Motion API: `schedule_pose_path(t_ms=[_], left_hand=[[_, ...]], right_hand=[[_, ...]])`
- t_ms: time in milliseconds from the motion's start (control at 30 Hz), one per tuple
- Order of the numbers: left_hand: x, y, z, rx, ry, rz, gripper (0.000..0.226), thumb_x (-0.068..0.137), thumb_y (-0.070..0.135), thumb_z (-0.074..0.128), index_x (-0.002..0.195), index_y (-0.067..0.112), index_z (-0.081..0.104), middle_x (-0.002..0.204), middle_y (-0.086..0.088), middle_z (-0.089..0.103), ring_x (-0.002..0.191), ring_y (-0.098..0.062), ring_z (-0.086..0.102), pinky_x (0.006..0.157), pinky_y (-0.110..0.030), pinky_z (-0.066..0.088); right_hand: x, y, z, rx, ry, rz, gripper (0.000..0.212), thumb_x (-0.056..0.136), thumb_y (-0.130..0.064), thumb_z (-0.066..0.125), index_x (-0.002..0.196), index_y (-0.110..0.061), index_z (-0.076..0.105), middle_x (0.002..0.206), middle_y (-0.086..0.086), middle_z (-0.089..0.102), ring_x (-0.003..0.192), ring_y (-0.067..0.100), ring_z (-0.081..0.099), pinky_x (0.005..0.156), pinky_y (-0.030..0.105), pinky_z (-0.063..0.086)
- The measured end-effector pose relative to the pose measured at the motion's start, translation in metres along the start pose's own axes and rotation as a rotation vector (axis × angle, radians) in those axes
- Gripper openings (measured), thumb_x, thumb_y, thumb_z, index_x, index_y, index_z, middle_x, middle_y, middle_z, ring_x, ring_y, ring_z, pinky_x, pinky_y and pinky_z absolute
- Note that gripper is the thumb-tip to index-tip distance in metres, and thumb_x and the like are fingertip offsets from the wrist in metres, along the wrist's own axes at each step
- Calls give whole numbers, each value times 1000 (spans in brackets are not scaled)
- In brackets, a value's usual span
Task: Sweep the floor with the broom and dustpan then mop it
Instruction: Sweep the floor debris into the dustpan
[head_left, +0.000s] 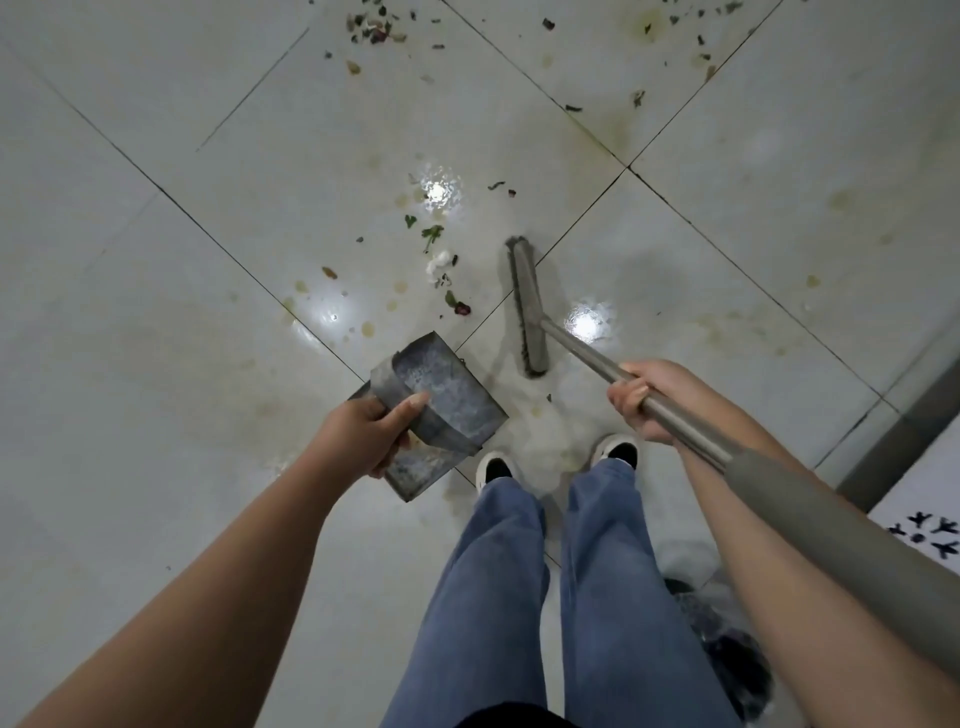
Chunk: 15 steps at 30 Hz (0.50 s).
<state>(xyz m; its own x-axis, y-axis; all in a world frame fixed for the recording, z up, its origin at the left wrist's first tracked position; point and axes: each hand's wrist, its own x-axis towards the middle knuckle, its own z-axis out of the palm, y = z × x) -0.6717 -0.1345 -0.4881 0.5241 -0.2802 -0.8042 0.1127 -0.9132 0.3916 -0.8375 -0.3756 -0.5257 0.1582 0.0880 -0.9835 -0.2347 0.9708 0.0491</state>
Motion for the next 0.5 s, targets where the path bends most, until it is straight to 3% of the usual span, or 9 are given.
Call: schedule_pose_path(t_ms=[133, 367, 500], left_hand=[[-6, -6, 3, -18, -14, 3, 49, 86, 47, 55, 56, 9, 56, 29, 6, 47, 25, -2, 41, 34, -9, 37], [-16, -22, 9, -21, 20, 2, 51, 83, 51, 55, 53, 11, 54, 29, 5, 46, 31, -5, 43, 41, -14, 37], [-30, -42, 19, -35, 39, 24, 55, 85, 53, 52, 47, 13, 50, 28, 4, 45, 26, -3, 40, 38, -10, 38]], right_hand=[[-24, 17, -17, 94, -10, -17, 29, 102, -23, 31, 80, -6, 40, 33, 0, 34, 18, 2, 32, 22, 9, 27], [-22, 58, -45, 87, 176, 37, 37, 101, -21, 26, 66, -11, 34, 26, 3, 31, 14, 9, 29, 20, 13, 24], [3, 90, -52, 196, 105, 54, 37, 102, -16, 23, 68, -9, 37, 28, 2, 33, 15, 7, 31, 22, 10, 25]])
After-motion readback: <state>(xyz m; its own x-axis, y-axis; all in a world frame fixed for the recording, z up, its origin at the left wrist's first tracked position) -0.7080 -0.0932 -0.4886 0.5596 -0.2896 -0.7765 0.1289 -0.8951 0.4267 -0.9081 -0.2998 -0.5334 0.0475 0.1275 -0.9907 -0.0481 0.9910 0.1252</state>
